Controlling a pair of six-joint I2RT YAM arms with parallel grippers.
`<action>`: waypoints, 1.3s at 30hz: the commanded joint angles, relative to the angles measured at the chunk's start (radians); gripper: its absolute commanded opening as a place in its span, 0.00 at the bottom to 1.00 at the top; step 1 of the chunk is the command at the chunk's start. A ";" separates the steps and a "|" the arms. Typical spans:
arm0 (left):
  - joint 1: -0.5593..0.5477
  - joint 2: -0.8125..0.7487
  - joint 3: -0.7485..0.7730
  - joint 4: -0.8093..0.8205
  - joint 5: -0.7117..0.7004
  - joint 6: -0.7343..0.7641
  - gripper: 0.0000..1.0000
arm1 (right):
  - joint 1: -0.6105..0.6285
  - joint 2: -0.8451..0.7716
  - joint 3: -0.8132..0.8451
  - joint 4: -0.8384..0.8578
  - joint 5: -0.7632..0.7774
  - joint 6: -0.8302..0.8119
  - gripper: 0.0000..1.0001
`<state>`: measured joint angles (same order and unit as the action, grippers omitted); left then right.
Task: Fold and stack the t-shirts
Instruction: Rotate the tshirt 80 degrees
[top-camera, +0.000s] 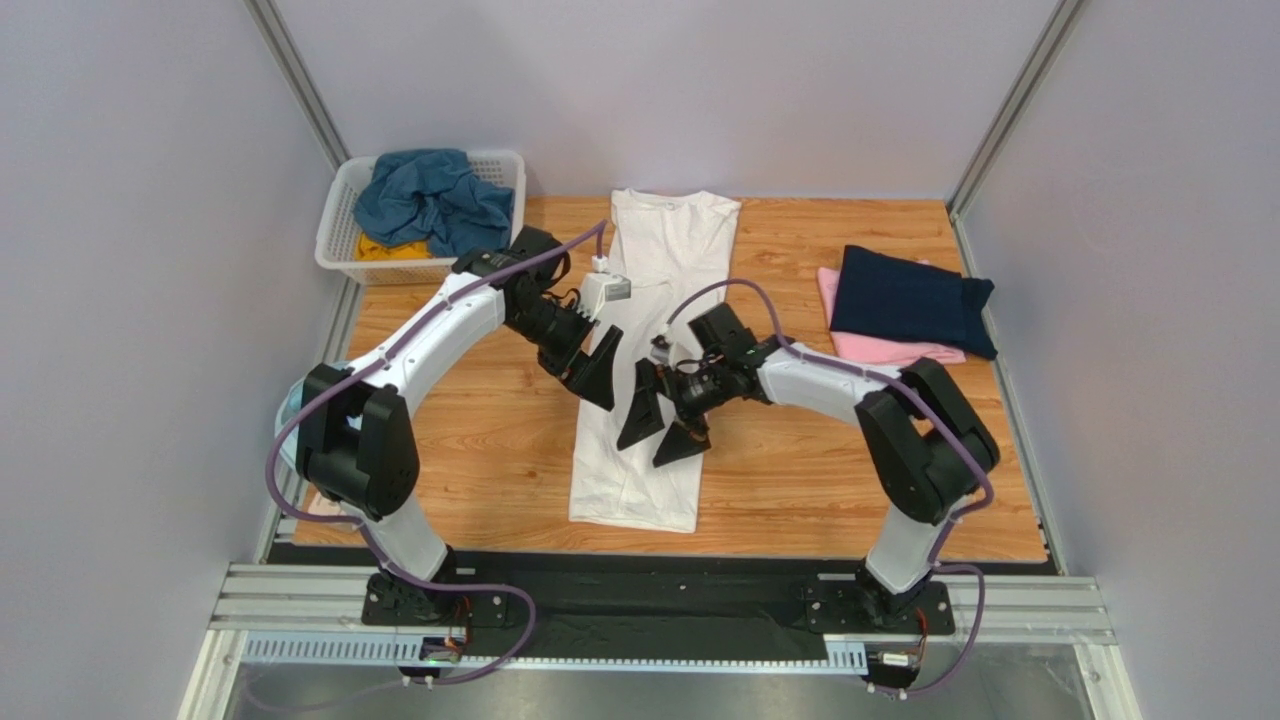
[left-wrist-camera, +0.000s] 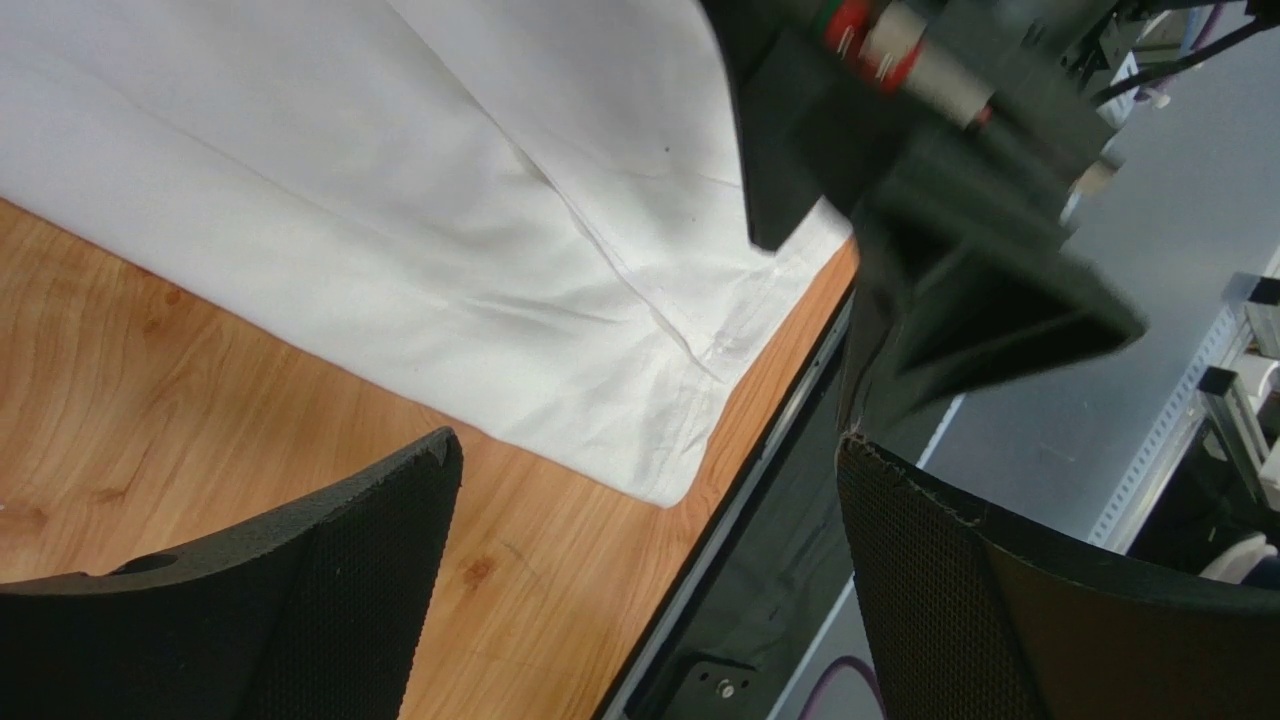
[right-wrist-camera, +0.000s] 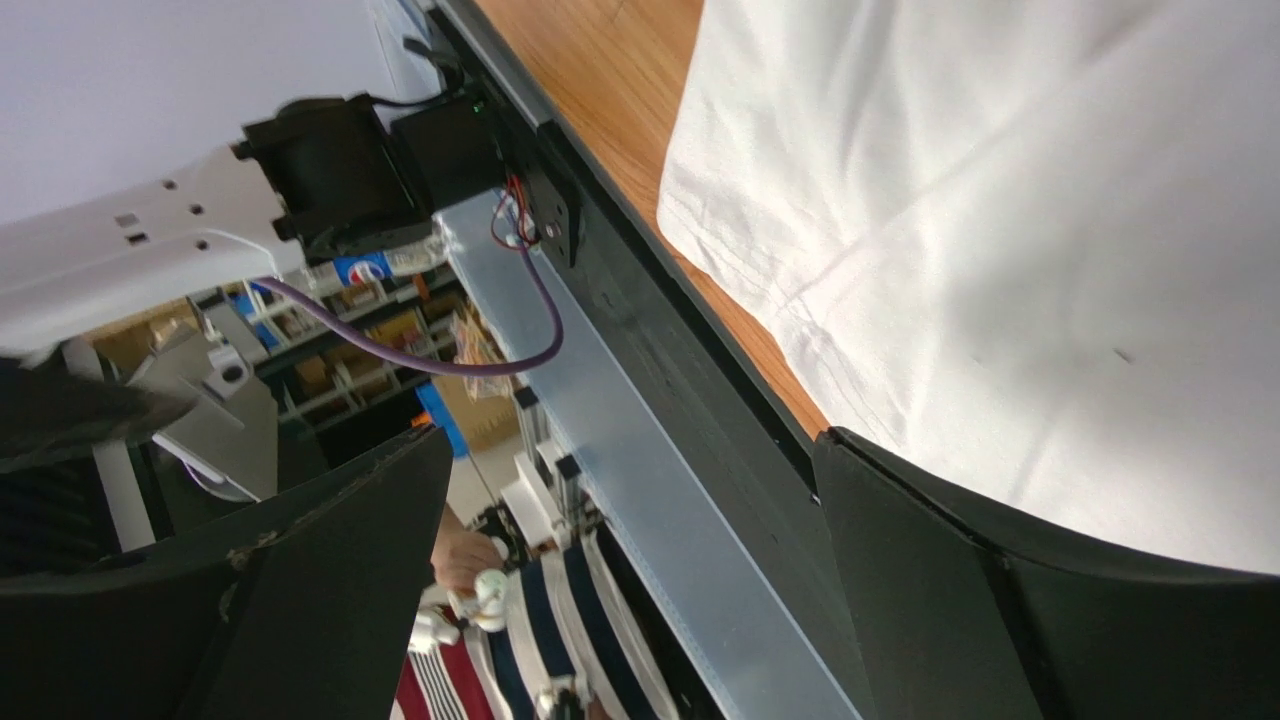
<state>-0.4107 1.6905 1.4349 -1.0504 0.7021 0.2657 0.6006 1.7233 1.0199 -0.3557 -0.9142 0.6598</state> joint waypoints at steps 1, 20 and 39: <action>0.035 -0.057 0.028 0.069 -0.015 -0.034 1.00 | 0.129 0.117 0.110 -0.014 -0.075 -0.073 1.00; 0.240 -0.304 0.065 0.199 -0.128 -0.069 1.00 | 0.257 0.453 0.316 -0.037 -0.172 -0.092 1.00; 0.248 -0.397 0.076 0.188 -0.138 -0.120 1.00 | 0.165 -0.002 0.232 -0.258 -0.052 -0.180 1.00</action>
<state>-0.1684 1.3411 1.4975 -0.8696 0.5354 0.1795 0.8368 1.8908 1.3327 -0.5369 -1.0248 0.5259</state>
